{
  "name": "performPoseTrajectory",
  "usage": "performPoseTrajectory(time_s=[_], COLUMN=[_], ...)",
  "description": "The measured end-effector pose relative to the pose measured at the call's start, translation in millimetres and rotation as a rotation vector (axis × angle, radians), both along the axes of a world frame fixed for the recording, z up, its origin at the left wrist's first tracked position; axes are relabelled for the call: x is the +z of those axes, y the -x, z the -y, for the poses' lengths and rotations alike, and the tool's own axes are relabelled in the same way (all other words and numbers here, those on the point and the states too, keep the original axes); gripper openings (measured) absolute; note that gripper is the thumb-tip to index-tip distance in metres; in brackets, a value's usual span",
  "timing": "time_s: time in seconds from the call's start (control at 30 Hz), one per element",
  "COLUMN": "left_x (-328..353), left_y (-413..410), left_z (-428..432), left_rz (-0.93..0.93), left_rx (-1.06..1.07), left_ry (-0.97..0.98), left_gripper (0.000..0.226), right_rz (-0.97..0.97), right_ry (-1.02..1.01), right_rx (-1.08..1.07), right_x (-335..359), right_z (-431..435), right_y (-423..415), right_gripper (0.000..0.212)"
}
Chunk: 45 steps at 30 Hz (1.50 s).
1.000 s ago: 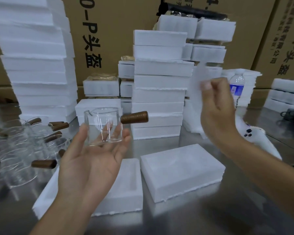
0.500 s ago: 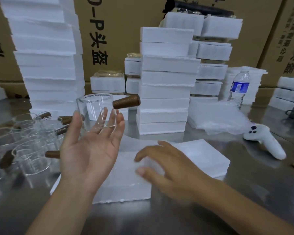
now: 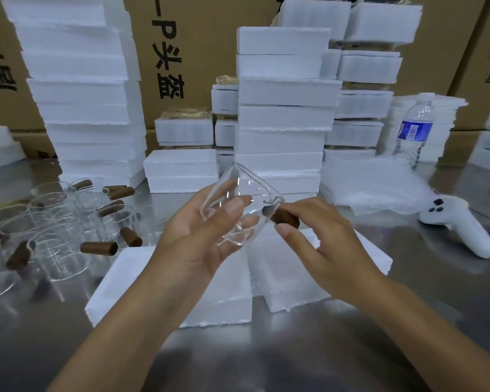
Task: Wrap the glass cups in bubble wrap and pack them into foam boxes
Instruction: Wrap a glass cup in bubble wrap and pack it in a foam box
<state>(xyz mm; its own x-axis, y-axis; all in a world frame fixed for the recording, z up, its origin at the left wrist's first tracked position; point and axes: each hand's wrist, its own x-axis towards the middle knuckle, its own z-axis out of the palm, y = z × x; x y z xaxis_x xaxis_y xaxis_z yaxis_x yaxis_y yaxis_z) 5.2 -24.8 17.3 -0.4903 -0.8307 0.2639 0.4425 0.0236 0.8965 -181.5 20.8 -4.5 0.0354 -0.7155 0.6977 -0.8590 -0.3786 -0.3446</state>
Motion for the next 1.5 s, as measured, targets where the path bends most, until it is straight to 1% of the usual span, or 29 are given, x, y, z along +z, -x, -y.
performPoseTrajectory(time_s=[0.07, 0.1, 0.17, 0.23, 0.33, 0.37, 0.47, 0.5, 0.57, 0.6, 0.7, 0.77, 0.87, 1.0, 1.1, 1.17, 1.23, 1.33, 1.43, 1.5], left_x=[-0.6, -0.7, 0.8, 2.4, 6.3, 7.6, 7.1, 5.5, 0.1, -2.7, -10.2, -15.5, -19.0, -17.6, -14.7, -13.7, -13.7, -13.8, -13.9, -14.2], left_y=[2.7, 4.8, 9.7, 15.9, 27.3, 31.5, 45.3, 49.7, 58.3, 61.7, 68.0, 68.2, 65.5, 59.2, 52.6, 47.7, 43.1, 38.3, 34.6, 31.9], left_z=[-1.6, -2.3, -4.0, -3.5, 4.7, 7.5, 17.7, 20.5, 24.5, 26.2, 29.8, 32.6, 34.8, 37.4, 35.7, 34.0, 33.2, 33.3, 32.8, 33.6], left_rz=[0.037, 0.060, 0.145, 0.267, 0.503, 0.600, 0.947, 1.051, 1.201, 1.241, 1.288, 1.297, 1.213, 1.106, 0.960, 0.868, 0.802, 0.711, 0.612, 0.579], left_rx=[0.013, 0.025, 0.065, 0.133, 0.249, 0.277, 0.350, 0.363, 0.387, 0.400, 0.392, 0.375, 0.412, 0.468, 0.543, 0.581, 0.601, 0.619, 0.625, 0.646], left_ry=[0.019, 0.032, 0.080, 0.118, 0.176, 0.222, 0.492, 0.577, 0.691, 0.724, 0.746, 0.737, 0.706, 0.666, 0.630, 0.591, 0.565, 0.522, 0.490, 0.491], left_gripper=[0.080, 0.079, 0.069, 0.066, 0.080, 0.076, 0.034, 0.026, 0.026, 0.027, 0.026, 0.021, 0.011, 0.017, 0.018, 0.016, 0.014, 0.013, 0.010, 0.011], right_rz=[-0.028, -0.030, 0.006, 0.046, 0.125, 0.182, 0.368, 0.416, 0.468, 0.478, 0.487, 0.474, 0.452, 0.497, 0.540, 0.515, 0.459, 0.356, 0.130, 0.011], right_ry=[-0.024, -0.037, -0.050, -0.026, 0.026, 0.023, 0.010, 0.016, 0.035, 0.038, 0.020, 0.017, 0.006, 0.022, 0.028, 0.022, 0.013, -0.007, -0.010, -0.037], right_rx=[0.004, 0.002, -0.003, -0.036, -0.166, -0.207, -0.297, -0.327, -0.366, -0.375, -0.371, -0.357, -0.328, -0.270, -0.192, -0.162, -0.172, -0.247, -0.419, -0.477], right_x=[1.4, 1.9, 3.3, 4.0, 3.7, 3.0, 0.9, 0.6, 0.2, -0.6, -2.9, -4.2, -4.3, -1.1, 3.9, 5.8, 4.6, 1.4, 0.0, 1.7], right_z=[0.5, 0.7, 1.2, 2.0, 3.5, 4.0, 4.9, 5.0, 5.8, 6.3, 6.7, 6.5, 7.1, 6.2, 3.8, 2.4, 2.2, 2.2, 0.7, -1.3], right_y=[4.8, 7.5, 13.6, 21.4, 38.6, 44.8, 56.4, 57.8, 58.8, 58.9, 59.9, 59.9, 57.5, 54.5, 51.9, 49.2, 48.1, 48.0, 47.8, 46.2], right_gripper=[0.039, 0.039, 0.037, 0.033, 0.026, 0.022, 0.020, 0.019, 0.020, 0.020, 0.020, 0.019, 0.017, 0.015, 0.017, 0.021, 0.022, 0.015, 0.022, 0.023])
